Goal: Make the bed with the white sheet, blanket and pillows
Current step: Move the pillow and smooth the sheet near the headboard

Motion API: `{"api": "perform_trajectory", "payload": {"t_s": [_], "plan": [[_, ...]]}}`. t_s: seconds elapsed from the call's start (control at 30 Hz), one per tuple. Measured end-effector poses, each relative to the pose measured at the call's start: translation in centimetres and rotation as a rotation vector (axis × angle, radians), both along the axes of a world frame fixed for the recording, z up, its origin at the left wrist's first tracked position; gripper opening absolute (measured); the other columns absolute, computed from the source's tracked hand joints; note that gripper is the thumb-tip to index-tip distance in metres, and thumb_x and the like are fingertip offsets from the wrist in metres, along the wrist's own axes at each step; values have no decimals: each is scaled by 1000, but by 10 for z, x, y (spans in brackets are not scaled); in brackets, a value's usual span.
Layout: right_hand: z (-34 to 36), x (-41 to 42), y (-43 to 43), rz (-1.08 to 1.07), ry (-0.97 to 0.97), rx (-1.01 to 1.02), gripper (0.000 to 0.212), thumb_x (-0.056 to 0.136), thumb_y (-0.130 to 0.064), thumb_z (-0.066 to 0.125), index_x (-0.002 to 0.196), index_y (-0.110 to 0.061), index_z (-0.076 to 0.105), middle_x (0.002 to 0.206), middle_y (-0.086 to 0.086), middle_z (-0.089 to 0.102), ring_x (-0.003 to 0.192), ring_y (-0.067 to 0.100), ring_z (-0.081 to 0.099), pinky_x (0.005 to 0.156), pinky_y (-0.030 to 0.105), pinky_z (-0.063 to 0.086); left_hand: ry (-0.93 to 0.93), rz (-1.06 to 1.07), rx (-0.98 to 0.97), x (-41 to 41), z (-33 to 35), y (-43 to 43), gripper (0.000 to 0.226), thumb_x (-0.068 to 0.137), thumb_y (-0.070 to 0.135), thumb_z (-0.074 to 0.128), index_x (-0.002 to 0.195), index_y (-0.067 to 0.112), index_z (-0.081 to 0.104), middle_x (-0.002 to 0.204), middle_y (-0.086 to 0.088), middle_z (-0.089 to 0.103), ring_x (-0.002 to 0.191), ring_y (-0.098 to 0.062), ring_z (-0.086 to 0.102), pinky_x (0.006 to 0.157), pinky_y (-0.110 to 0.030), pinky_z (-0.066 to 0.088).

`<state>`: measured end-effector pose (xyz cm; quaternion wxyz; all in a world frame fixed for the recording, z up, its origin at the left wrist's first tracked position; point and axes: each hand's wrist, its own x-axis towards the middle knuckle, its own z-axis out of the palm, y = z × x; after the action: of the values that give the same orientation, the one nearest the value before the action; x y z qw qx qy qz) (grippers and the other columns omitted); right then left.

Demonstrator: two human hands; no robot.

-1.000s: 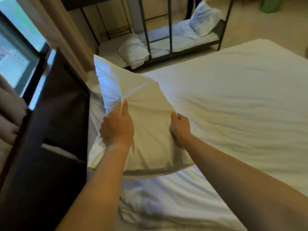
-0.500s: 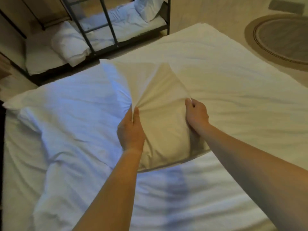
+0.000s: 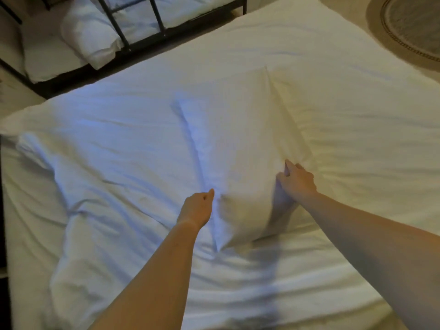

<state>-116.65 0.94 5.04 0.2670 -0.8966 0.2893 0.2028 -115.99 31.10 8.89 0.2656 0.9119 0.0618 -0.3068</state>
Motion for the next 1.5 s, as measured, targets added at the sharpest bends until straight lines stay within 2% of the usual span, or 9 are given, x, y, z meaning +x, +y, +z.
{"api": "perform_trajectory", "payload": {"t_s": [0.17,0.33,0.4,0.47,0.83,1.1,1.27,1.37,1.5], "plan": [[17,3,62,10,-72,25,38,95,-44,48,128,-25,48,128,15,48,120,43,48,99,50,45,-52,148,-14,-11,21,73,55,105,52,36,104,12,74,103,-11,74,100,-33,65,94,-46,53],[18,-8,159,117,-92,89,60,96,-50,48,152,-29,39,155,13,37,140,38,35,111,48,35,-114,314,-7,-47,29,178,42,105,40,41,79,10,55,89,-17,65,105,-39,61,88,-42,50],[16,-22,207,169,-113,122,60,100,-41,52,155,-22,37,157,14,37,145,34,31,117,45,29,-102,393,-6,-67,21,232,35,105,41,44,114,17,68,116,-10,69,120,-31,60,99,-38,47],[12,-39,257,228,-125,153,60,101,-33,57,154,-14,39,152,19,44,143,32,36,117,41,28,-88,457,21,-92,11,287,48,105,42,46,143,15,54,142,-11,58,132,-29,53,110,-38,42],[-49,-186,503,533,5,318,68,94,-40,67,154,-25,40,152,7,47,138,27,46,110,35,35,-53,657,138,-196,-54,505,60,100,48,51,148,13,47,143,-22,52,132,-39,49,111,-41,38],[-78,-290,563,679,-74,33,56,92,-46,61,145,-36,44,128,-7,52,111,23,55,77,35,53,77,875,-223,-205,-105,547,75,93,48,54,157,12,36,156,-13,45,140,-32,46,115,-38,38],[-88,-310,563,796,-255,-117,45,90,-49,62,129,-27,57,108,-5,59,92,25,58,71,35,48,91,954,-548,-204,-105,526,27,95,27,68,109,5,73,94,-5,76,91,-22,69,73,-28,54],[-91,-312,563,777,-125,-37,61,87,-66,57,139,-37,47,126,-11,60,112,18,59,81,33,52,184,795,-849,-187,-76,485,17,99,33,64,101,18,69,100,-1,73,82,-15,66,74,-30,48],[-94,-314,559,773,80,-63,98,73,-85,56,153,-32,34,153,-11,44,141,16,42,112,37,37,488,422,-872,-171,-54,430,38,100,58,48,132,39,56,125,10,60,117,-16,59,100,-36,41]]}}
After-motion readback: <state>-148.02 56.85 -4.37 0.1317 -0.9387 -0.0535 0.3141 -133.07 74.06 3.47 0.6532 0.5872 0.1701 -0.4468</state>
